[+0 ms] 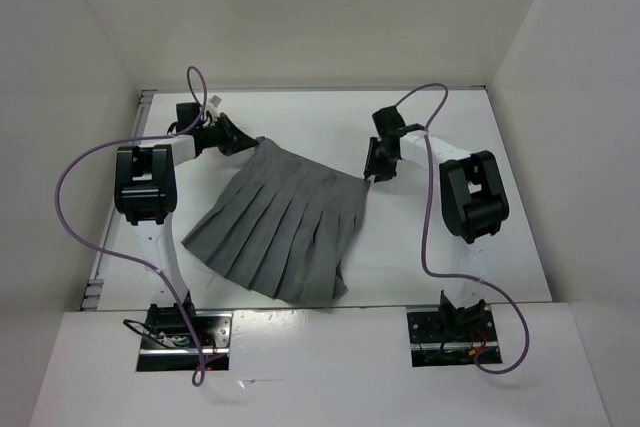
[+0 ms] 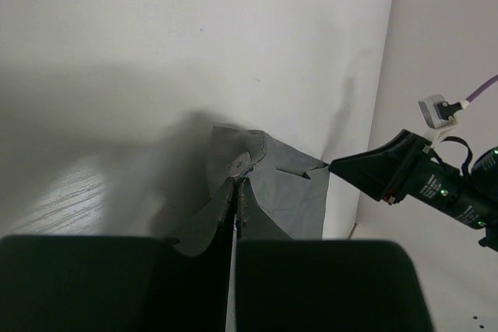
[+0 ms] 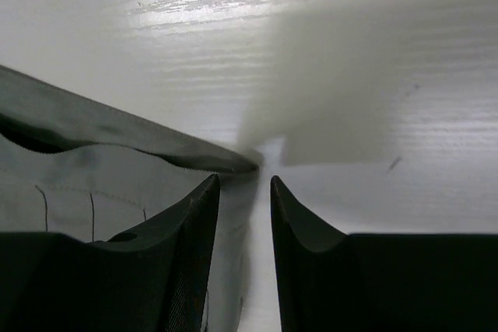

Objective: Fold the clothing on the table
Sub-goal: Flatten the skirt out

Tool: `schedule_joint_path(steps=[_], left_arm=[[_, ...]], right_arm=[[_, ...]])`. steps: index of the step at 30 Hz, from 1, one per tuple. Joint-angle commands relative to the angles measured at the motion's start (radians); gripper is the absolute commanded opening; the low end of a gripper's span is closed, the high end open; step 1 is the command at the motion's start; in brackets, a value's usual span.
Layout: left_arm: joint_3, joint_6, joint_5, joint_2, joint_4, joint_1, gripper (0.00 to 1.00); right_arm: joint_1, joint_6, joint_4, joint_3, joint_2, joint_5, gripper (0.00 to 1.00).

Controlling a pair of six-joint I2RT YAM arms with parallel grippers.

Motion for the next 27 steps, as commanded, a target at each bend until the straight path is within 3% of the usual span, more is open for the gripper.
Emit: schedule_joint_path(steps=[1,8,11,23,25,27], left_arm=[[0.024,0.031,0.031,0.011,0.014,0.006,0.0],[0.024,0.031,0.031,0.021,0.023,0.006,0.0],[0.024,0.031,0.031,0.03,0.023,0.006,0.0],[0.033,0.012,0.031,0.03,0.023,0.016,0.0],[0.033,0.012,0.041,0.03,0.023,0.016,0.0],[0.033,0.002,0.041,0.03,0.033,0.016,0.0]], right_arm=[[-0.006,0.033,0.005,-0.021,-0.135,0.053,0.38],[-0.006,0.055,-0.016,-0.085,-0.212,0.075,0.4],[-0.006,0.055,-0.004,-0.11,-0.212,0.011,0.4],[-0.006,0.083,0.097,-0.148,-0.077,-0.137,0.4],[-0.006,0.092,0.128,-0.138,-0.037,-0.16,0.37],[-0.006,0.092,0.138,-0.138,-0.011,-0.186,0.26]])
